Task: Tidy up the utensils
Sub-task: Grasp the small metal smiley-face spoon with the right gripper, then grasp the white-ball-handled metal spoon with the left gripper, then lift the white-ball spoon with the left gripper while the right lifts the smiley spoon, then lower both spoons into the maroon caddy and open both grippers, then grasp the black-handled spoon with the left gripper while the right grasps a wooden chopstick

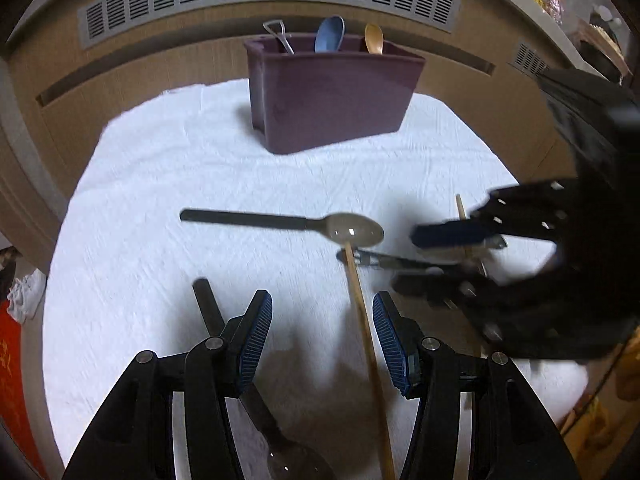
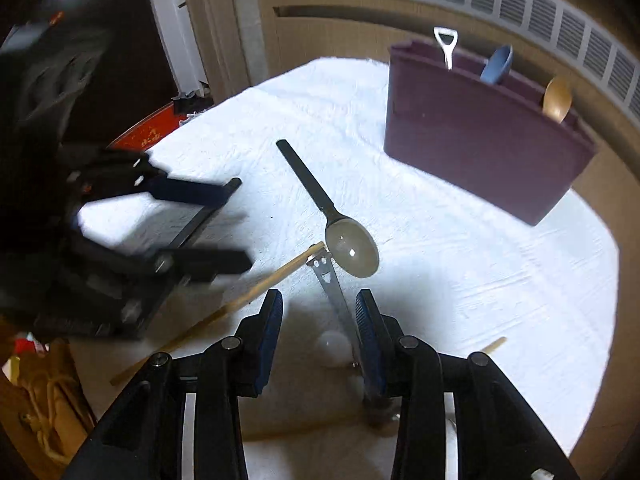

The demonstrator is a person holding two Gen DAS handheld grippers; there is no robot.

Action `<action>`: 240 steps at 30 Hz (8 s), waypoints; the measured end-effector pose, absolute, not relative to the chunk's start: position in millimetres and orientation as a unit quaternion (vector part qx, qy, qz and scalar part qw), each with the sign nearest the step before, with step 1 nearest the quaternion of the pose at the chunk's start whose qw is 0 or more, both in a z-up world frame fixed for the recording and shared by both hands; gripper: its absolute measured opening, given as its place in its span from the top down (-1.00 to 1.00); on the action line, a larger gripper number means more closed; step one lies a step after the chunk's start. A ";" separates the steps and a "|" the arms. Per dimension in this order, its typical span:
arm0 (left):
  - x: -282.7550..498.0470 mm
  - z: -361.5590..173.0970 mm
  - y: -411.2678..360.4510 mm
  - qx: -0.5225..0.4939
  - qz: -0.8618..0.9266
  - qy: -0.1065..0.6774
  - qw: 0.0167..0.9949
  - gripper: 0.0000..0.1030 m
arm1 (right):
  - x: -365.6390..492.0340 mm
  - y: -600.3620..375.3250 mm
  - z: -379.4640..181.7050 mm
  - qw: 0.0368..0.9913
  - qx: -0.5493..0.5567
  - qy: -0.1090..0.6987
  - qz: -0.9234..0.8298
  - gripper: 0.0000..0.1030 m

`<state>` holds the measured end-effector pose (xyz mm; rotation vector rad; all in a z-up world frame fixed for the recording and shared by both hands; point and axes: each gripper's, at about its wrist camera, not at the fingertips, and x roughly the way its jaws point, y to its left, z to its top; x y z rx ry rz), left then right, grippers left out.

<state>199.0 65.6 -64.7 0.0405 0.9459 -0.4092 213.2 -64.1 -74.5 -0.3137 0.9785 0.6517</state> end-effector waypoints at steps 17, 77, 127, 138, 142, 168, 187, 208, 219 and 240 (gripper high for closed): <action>198.1 -69.0 48.0 0.022 -0.216 0.468 0.857 -0.07 | 230.1 -92.7 -73.1 0.823 -0.138 0.478 0.272 0.83; 277.5 -96.8 -55.0 0.007 -0.148 0.475 0.867 0.48 | 224.4 -236.1 -87.2 0.887 -0.008 0.447 0.116 0.31; 147.0 -11.4 -34.5 0.139 -0.221 0.314 0.913 0.55 | 190.1 -167.5 -83.6 0.876 -0.134 0.423 0.190 0.56; 194.7 -34.5 -48.2 0.113 -0.265 0.388 0.875 0.55 | 223.3 -161.7 -105.6 0.854 -0.135 0.465 0.190 0.68; 208.6 -34.1 -55.6 0.107 -0.282 0.405 0.863 0.55 | 221.4 -176.5 -100.2 0.859 -0.088 0.475 0.168 0.69; 263.3 61.3 -60.7 0.173 -0.241 0.314 0.902 0.55 | 223.7 -196.3 37.9 0.935 0.000 0.328 0.133 0.69; 364.8 131.0 -62.4 0.309 -0.099 0.249 0.913 0.55 | 349.4 -177.0 171.2 0.955 -0.015 0.262 0.137 0.69; 419.9 40.1 -71.3 0.326 -0.109 0.349 0.872 0.55 | 413.1 -165.5 43.7 0.911 -0.004 0.387 0.142 0.69; 433.2 32.0 -55.5 0.278 -0.101 0.372 0.880 0.49 | 413.7 -175.5 15.0 0.898 0.011 0.418 0.139 0.66; 348.1 71.1 -76.1 0.274 -0.171 0.349 0.880 0.09 | 344.7 -197.0 35.4 0.912 -0.028 0.402 0.079 0.57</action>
